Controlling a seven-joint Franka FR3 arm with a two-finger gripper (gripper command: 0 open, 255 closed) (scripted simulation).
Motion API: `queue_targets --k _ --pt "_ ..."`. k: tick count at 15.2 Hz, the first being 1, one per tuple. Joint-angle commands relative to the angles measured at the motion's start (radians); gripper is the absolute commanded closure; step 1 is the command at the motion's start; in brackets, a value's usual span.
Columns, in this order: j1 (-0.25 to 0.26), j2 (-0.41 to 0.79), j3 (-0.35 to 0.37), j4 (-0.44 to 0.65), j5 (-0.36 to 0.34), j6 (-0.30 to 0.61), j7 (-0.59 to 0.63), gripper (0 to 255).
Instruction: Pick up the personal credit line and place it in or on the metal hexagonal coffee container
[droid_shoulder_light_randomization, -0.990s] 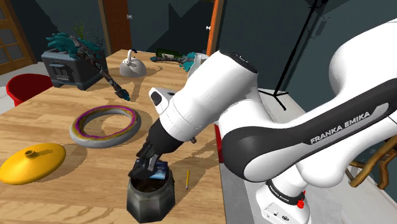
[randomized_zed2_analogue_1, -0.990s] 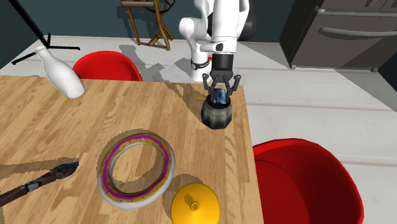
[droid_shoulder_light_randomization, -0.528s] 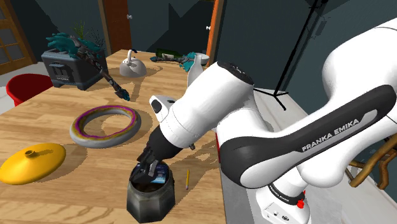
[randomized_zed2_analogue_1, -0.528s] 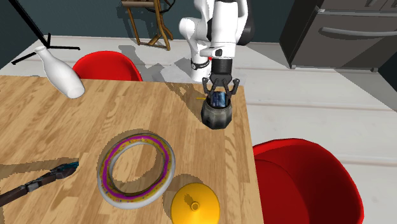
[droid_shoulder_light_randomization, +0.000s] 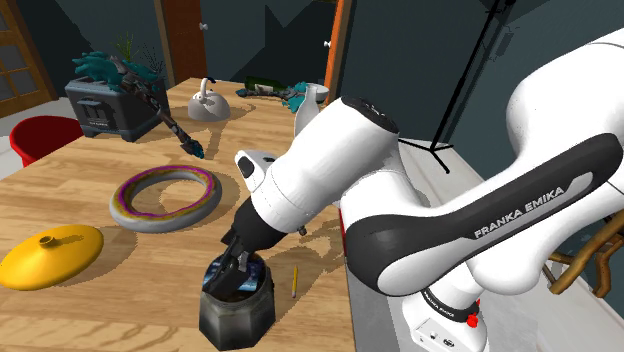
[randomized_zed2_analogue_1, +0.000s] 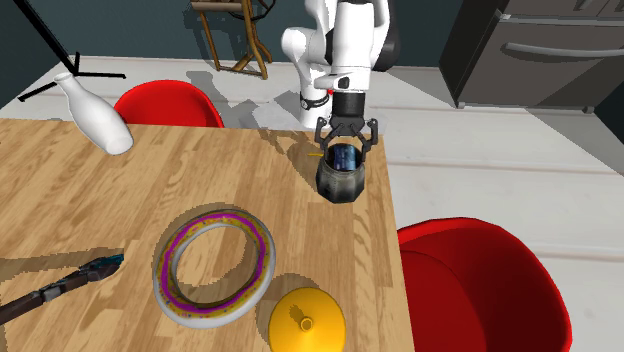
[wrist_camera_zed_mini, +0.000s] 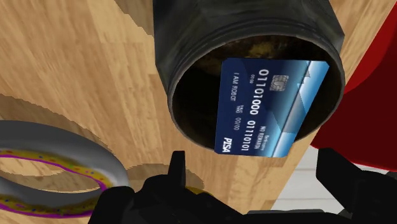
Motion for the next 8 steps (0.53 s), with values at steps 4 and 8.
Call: queue_targets --k 4,8 --pt "0.057 -0.123 -0.059 -0.008 0.037 -0.117 -0.026 0" --pt "0.068 -0.154 -0.073 -0.008 0.042 -0.149 -0.029 0"
